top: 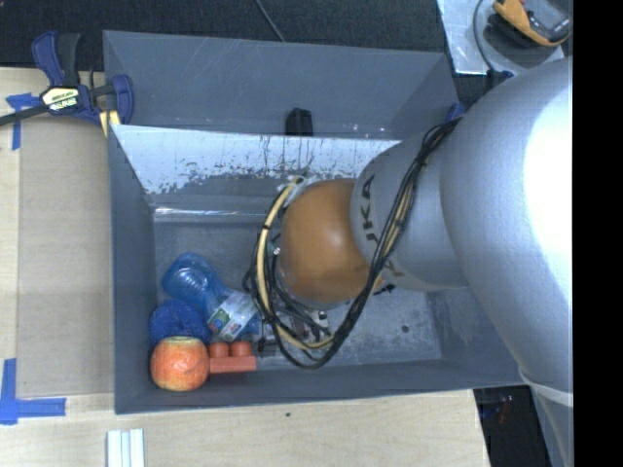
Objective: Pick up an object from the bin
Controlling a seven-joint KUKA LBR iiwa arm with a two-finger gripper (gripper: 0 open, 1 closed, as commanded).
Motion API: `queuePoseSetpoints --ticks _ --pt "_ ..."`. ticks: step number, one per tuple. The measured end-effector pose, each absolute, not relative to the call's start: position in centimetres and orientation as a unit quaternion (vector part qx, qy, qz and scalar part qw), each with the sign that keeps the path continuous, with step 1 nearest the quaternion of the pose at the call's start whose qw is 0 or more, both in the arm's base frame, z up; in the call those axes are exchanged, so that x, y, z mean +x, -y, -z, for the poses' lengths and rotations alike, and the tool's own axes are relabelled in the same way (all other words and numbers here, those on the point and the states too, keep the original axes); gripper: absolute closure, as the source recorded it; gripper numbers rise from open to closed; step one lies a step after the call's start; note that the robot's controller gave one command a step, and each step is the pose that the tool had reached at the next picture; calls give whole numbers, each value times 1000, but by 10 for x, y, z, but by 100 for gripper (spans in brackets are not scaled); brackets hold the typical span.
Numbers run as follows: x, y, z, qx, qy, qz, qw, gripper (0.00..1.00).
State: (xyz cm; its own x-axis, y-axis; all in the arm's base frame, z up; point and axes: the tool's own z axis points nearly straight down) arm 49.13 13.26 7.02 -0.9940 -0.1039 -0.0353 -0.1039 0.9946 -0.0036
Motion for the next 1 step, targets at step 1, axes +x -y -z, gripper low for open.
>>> queuePoseSetpoints --ticks 1 --pt "491 -133 -70 -52 -999 1 18 100"
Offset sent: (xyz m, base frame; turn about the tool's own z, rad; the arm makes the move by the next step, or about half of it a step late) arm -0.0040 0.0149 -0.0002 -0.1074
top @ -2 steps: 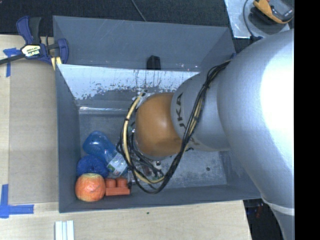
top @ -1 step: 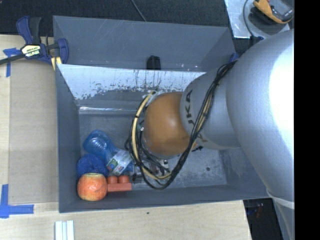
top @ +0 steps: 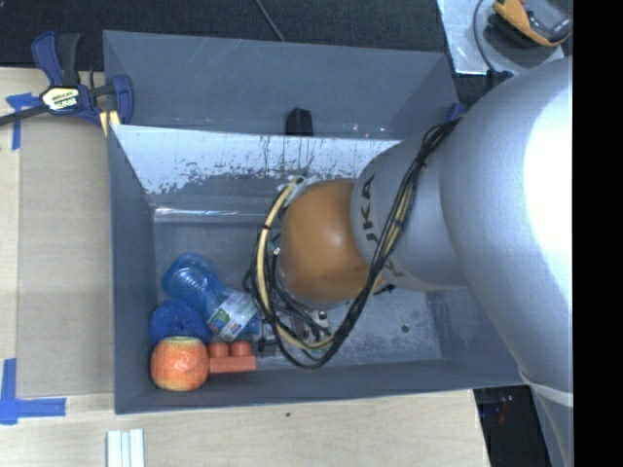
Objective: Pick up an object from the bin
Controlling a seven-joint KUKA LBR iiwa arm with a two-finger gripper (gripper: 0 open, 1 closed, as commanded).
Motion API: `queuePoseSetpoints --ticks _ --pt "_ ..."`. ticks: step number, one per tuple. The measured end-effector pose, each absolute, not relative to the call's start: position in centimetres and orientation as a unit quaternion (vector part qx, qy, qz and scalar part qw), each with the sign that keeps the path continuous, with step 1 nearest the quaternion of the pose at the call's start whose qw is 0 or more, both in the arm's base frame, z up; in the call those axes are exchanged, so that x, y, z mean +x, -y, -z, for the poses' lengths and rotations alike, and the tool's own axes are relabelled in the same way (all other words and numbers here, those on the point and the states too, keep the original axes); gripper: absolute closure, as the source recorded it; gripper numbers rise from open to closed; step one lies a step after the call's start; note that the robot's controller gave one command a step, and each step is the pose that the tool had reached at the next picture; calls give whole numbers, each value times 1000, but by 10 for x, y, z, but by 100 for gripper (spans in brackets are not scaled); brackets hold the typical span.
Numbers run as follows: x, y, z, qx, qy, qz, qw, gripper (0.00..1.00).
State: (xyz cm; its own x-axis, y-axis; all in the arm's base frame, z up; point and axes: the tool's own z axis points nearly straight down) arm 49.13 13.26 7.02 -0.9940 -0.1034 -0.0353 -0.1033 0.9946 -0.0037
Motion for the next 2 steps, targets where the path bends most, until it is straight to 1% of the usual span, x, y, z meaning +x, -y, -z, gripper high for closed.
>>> queuePoseSetpoints --ticks 1,2 --pt "490 -138 -70 -74 -997 2 18 100" --pt "493 -144 -71 -136 -990 4 23 100"
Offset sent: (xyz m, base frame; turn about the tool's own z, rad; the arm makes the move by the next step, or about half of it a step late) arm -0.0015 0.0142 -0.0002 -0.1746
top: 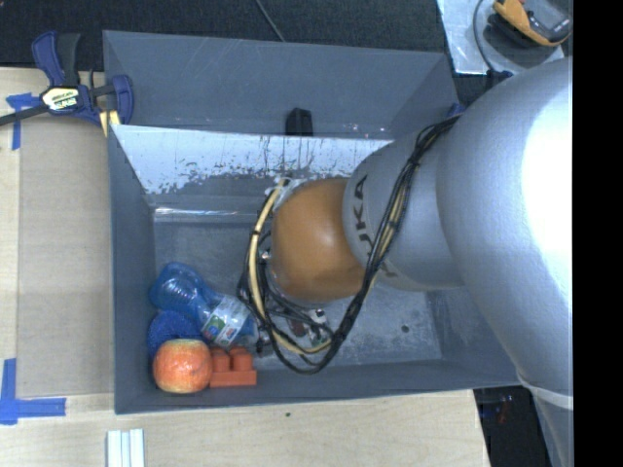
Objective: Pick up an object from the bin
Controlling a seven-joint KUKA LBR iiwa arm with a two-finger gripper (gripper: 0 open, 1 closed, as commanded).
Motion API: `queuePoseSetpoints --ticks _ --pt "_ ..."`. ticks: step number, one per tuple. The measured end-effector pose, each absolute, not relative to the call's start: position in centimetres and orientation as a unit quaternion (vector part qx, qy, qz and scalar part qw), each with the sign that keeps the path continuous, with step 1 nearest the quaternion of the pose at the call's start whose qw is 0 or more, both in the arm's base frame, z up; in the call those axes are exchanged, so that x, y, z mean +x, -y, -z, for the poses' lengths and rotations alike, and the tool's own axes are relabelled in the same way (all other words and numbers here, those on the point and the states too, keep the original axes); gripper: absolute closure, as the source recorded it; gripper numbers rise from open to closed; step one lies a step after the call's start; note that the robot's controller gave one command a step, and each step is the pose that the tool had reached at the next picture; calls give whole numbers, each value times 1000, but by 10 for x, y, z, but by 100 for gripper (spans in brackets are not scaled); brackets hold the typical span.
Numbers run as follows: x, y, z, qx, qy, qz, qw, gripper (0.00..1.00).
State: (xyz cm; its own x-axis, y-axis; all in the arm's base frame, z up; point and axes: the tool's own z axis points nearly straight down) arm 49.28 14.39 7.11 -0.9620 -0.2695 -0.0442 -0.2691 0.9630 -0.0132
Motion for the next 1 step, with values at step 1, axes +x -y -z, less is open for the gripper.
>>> queuePoseSetpoints --ticks 1 --pt "487 -136 -70 -66 -998 1 21 100"
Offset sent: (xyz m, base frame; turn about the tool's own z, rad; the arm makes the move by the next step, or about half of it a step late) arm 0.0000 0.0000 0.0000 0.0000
